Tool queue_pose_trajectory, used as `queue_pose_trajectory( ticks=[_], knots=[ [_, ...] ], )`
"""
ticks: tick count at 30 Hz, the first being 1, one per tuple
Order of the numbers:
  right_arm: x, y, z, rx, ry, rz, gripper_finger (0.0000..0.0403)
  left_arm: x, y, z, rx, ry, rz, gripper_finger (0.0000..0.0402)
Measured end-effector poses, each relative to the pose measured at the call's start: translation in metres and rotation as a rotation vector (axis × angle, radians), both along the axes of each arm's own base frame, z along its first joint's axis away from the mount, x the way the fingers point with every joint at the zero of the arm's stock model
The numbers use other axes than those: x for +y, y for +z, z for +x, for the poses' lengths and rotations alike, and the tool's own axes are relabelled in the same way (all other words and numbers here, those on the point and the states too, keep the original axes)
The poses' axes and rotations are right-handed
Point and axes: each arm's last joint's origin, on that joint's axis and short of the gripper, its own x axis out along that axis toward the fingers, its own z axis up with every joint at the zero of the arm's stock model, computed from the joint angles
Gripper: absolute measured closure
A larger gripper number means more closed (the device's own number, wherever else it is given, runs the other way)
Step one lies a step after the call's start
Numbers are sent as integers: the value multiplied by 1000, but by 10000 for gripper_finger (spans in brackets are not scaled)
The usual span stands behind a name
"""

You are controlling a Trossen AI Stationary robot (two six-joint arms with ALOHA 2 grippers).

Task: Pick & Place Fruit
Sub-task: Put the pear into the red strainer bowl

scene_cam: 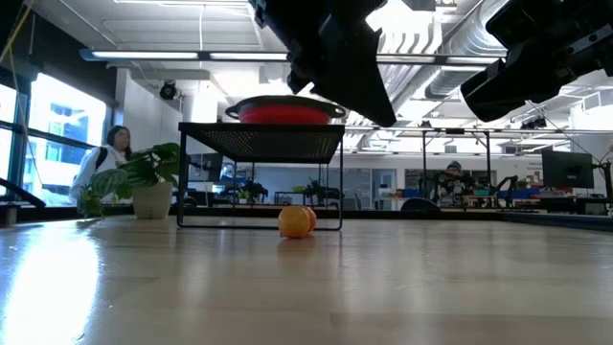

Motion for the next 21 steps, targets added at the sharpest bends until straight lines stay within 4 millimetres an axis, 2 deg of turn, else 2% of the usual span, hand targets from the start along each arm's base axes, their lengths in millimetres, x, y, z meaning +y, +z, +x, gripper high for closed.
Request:
queue_pose_trajectory(
  ticks=[6, 13, 21],
  knots=[
    [0, 0, 0, 0, -1, 3, 401, 0, -9, -1, -44, 59, -76, 401],
    [0, 0, 0, 4, -9, 20, 401, 0, -8, -3, -90, 253, -349, 401],
    [0, 0, 0, 2, -9, 21, 401, 0, -15, -13, -3, 446, -584, 401]
  ],
)
